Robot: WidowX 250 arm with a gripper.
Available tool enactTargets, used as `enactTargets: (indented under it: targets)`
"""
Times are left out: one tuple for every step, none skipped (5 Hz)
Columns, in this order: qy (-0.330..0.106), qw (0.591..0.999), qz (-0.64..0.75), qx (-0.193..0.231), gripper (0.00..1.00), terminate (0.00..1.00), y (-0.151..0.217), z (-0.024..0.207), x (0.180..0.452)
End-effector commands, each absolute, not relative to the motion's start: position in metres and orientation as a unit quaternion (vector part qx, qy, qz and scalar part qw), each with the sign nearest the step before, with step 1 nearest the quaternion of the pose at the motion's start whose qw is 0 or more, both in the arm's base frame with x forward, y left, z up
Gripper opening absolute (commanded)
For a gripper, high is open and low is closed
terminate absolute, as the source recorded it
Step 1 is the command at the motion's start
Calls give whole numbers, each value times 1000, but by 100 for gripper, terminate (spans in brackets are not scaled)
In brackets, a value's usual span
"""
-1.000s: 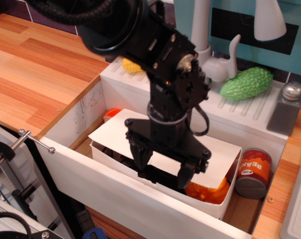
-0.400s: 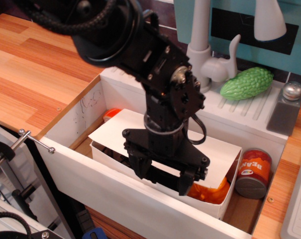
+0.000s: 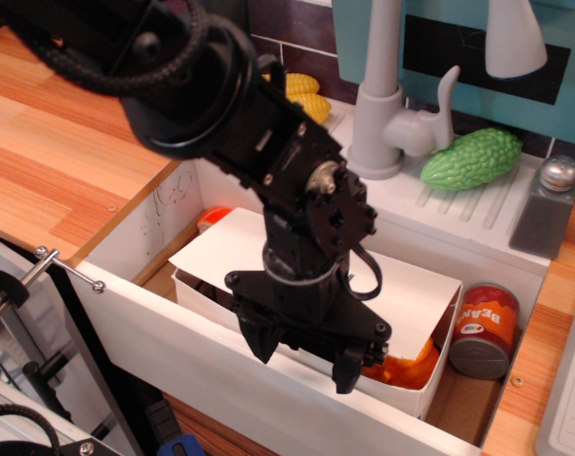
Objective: Open white1fbox flap
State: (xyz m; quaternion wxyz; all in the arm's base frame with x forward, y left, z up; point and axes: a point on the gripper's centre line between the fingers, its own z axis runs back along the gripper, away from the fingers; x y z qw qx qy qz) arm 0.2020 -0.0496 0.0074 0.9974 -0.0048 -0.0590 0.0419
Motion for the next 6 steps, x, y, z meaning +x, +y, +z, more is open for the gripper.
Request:
enactTargets:
  targets:
    - [-74, 997, 14, -9, 100, 0, -49, 5, 215]
    - [-72, 997, 5, -10, 100, 0, -48, 5, 222]
    - [-71, 997, -4, -7, 100, 0, -47, 9, 226]
    - [-74, 997, -14, 1, 100, 0, -44, 17, 230]
    - [-73, 997, -24, 6, 100, 0, -43, 26, 241]
    - [-75, 996, -36, 24, 100, 0, -45, 45, 250]
